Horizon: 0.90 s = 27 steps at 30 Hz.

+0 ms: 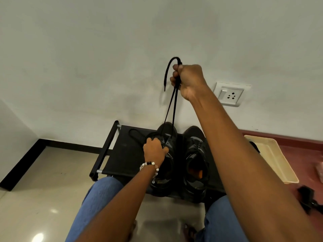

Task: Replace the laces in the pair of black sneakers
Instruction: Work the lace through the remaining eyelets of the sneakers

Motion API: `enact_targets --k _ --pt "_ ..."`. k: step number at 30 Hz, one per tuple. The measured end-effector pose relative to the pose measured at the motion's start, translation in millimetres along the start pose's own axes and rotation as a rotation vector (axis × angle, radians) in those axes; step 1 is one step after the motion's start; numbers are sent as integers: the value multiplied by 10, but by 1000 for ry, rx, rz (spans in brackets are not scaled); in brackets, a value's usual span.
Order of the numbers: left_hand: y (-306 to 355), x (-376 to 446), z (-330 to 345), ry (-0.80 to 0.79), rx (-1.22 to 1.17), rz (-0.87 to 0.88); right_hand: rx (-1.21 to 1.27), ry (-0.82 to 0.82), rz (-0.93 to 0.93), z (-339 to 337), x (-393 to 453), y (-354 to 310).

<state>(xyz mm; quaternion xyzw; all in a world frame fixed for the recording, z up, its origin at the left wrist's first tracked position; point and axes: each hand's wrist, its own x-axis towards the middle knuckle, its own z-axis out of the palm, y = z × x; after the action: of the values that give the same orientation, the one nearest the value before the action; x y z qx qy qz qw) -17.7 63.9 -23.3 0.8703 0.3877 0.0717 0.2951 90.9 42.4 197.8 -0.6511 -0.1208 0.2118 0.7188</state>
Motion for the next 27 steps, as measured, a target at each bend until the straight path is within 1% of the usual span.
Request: enact_targets --k 5,6,8,9,10,11,12,13,15,17,19,20,21,23,24,25,26,27 --pt "26 4 0 -22 23 8 114 -12 -107 14 7 -403" --pt "15 28 -12 -49 -3 -17 116 -16 -108 -7 6 -400" --pt "6 104 -104 -75 -157 -88 118 -34 -97 -54 1 -348" --pt "11 148 -172 -31 -246 -99 115 -40 -94 -71 6 -319" --pt "37 199 -263 71 -302 -49 113 -44 -97 -84 26 -300" --pt "72 262 -349 170 -353 43 112 -49 -101 -89 52 -294" --pt "146 311 -453 204 -434 144 112 -58 -101 -89 72 -297" --pt "236 346 -556 160 -544 241 112 -70 -102 -86 79 -310" --pt "408 425 -671 -53 -725 358 142 -88 -108 -73 114 -311" --pt "504 484 -693 -232 -799 401 237 -88 -114 -79 155 -257" --pt "543 531 -683 -305 -841 414 343 -43 -104 -134 238 -134" --pt "543 546 -680 -316 -895 390 334 12 -97 -187 296 -29" --pt "535 553 -679 -320 -962 348 246 99 -84 -256 334 92" --pt "504 589 -662 -290 -1082 238 -145 275 -24 -436 364 473" --pt "483 617 -648 -273 -1123 192 -353 285 20 -514 327 745" --pt "478 641 -641 -267 -1155 157 -483 228 82 -574 275 1039" --pt "484 655 -643 -266 -1173 132 -539 120 156 -628 223 1332" --pt "494 659 -643 -274 -1193 108 -521 -9 238 -640 159 1616"
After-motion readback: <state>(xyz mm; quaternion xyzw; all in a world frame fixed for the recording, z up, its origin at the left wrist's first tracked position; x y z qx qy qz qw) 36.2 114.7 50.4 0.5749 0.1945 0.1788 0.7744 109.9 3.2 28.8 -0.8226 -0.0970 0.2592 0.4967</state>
